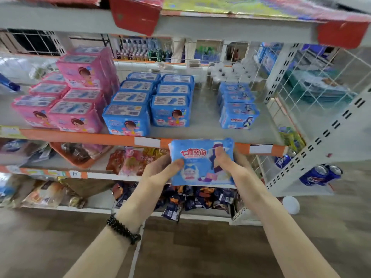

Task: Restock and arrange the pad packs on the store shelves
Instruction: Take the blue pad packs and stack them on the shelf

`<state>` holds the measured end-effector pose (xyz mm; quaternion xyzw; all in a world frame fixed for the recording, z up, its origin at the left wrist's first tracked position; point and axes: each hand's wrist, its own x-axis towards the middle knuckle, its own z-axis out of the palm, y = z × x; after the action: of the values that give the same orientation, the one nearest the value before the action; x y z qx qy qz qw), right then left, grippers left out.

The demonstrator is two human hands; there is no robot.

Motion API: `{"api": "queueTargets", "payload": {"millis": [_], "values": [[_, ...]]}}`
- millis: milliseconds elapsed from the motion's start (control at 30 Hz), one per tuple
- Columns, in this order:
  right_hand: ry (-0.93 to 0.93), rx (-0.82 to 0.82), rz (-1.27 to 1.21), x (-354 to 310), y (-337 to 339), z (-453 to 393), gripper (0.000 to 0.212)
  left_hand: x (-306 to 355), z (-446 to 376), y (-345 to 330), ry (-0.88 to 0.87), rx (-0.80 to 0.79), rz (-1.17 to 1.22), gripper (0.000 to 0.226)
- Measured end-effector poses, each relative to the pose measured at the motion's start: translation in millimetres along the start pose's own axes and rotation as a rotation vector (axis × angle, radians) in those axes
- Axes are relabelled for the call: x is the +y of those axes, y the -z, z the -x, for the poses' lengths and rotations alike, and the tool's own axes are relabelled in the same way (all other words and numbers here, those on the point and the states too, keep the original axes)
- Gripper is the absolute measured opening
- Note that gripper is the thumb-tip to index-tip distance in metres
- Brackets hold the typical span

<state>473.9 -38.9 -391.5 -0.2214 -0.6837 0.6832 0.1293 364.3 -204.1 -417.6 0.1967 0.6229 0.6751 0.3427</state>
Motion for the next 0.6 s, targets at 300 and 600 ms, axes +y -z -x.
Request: {"api": "queueTargets", "payload": {"millis": [300,600], "values": [[-0.119,-0.085,0.015,17,16,-15,0.036,-1,-27,10,0.032,0.028,-0.021,0.031],[-0.095,0.234,-0.015,7,6,-47,0.016,22,-89,11,0.051,-0.125,0.056,0.040]]}}
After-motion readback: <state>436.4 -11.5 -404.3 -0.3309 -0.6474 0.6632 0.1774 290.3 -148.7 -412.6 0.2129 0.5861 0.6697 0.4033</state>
